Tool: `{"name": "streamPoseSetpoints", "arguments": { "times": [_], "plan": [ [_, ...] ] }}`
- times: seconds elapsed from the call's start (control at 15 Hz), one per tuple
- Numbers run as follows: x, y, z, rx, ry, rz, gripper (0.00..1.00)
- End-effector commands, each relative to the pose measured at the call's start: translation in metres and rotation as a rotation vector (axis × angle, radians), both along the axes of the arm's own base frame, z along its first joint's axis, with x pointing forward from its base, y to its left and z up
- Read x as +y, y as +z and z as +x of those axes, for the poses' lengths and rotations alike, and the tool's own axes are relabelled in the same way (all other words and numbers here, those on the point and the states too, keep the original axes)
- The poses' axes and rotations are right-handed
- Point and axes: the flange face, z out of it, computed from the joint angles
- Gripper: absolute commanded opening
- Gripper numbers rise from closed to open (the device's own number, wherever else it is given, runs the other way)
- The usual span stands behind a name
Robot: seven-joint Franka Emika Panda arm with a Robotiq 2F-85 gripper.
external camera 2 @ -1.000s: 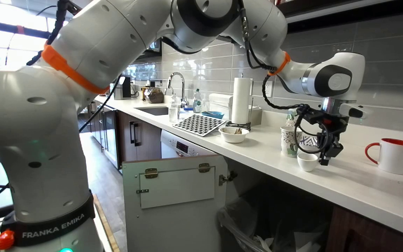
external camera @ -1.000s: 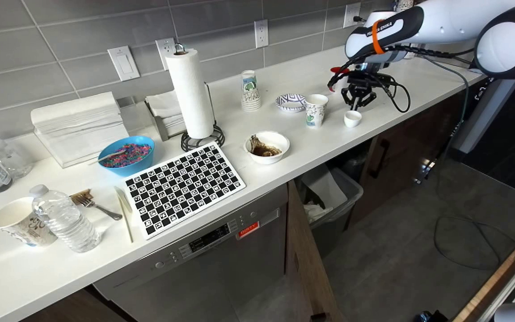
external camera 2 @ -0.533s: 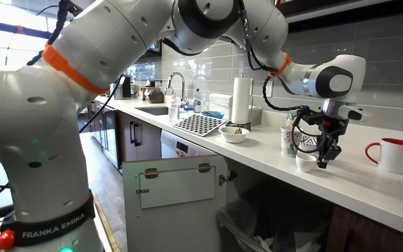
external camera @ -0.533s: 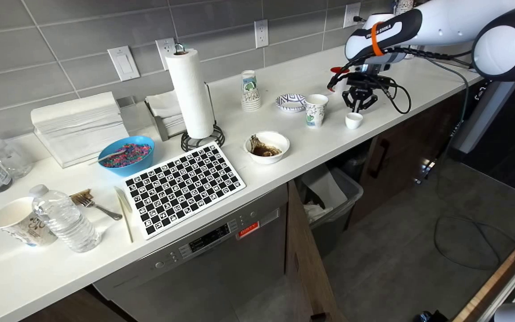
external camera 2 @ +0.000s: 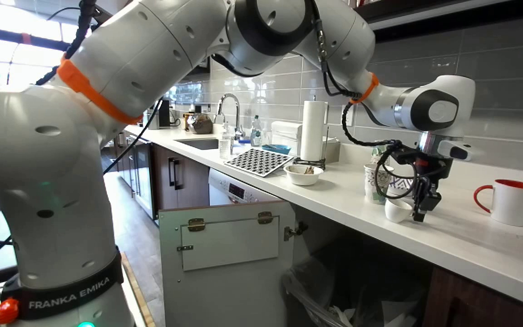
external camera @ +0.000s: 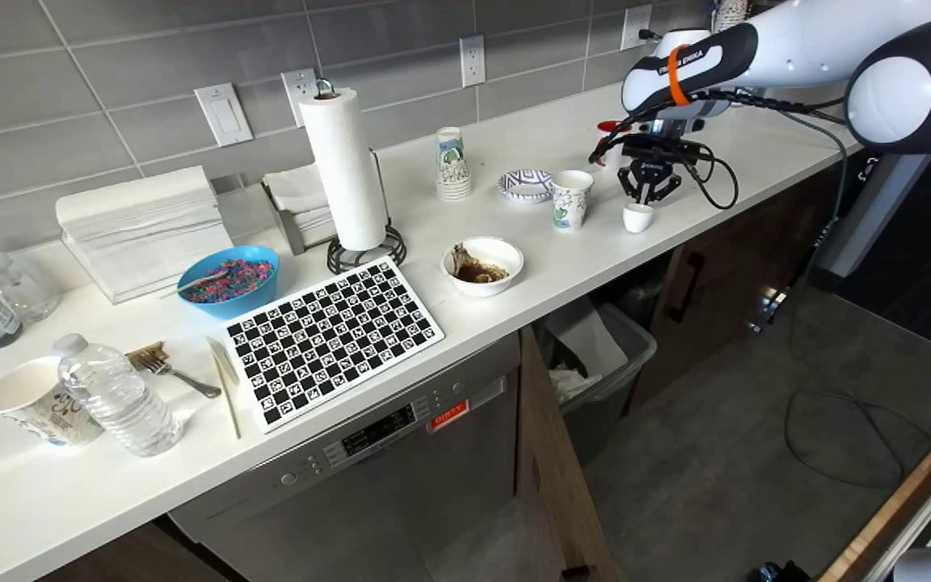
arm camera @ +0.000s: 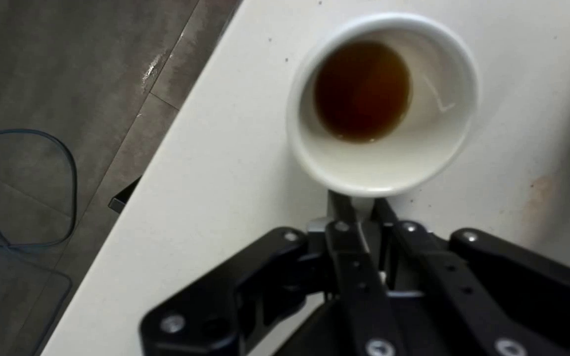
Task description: Pour the contents in the white mug into the coffee cup.
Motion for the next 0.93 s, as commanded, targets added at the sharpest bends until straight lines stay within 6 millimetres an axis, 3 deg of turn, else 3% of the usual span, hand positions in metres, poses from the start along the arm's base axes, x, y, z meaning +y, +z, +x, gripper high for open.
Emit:
{"name": "streamPoseSetpoints", "arguments": {
  "times": [0.0,0.2,0.4,0.53,0.8,0.87],
  "plan": [
    [-0.0019,0.0048,0.005,0.011,-0.032,-0.021,0.03],
    [-0.0028,0.0108,0.0059,0.007,-0.041,-0.029,0.03],
    [-0.0003,0.0122,0.0074,0.009,-0.038,-0.027,0.37],
    [0.0015,0.0126,0.0079,0.013,-0.034,-0.027,0.47],
    [0.0038,0.0106,0.0074,0.027,-0.027,-0.025,0.78],
    [0.0046,0.0099,0.0071,0.031,-0.025,-0.024,0.79]
  ]
}}
